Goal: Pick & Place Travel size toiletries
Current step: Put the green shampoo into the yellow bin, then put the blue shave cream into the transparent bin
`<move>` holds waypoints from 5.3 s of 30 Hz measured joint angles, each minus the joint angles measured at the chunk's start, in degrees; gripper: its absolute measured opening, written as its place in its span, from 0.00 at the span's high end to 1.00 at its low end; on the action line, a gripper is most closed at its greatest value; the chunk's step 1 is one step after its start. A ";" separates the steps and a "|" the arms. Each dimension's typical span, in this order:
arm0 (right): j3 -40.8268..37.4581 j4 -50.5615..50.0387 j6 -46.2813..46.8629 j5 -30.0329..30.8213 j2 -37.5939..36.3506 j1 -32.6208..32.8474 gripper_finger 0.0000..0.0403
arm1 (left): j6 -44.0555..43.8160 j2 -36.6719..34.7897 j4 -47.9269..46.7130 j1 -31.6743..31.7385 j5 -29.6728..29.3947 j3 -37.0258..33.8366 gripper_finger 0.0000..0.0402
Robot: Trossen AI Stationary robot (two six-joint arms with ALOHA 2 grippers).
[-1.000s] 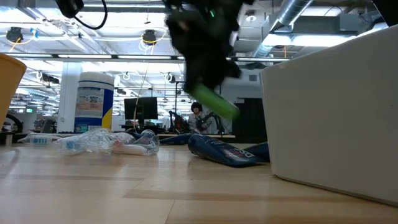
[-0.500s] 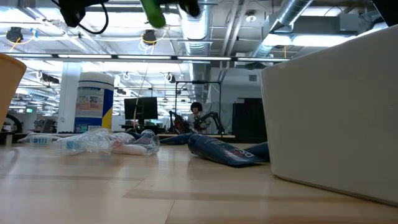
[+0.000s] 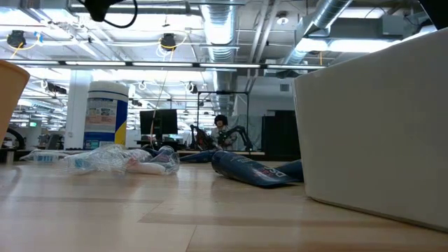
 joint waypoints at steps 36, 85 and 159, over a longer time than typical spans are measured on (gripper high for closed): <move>0.00 1.26 -2.53 -0.44 -0.02 0.29 0.56 | -0.09 13.25 19.66 11.89 19.43 -0.04 0.63; 3.22 -9.67 -8.99 -7.48 -9.60 -3.98 0.46 | -23.14 26.20 -30.80 -18.99 43.80 3.65 0.59; -31.54 -30.45 12.32 10.33 -16.87 4.16 0.46 | -25.23 -15.66 -29.13 -5.46 16.83 10.36 0.59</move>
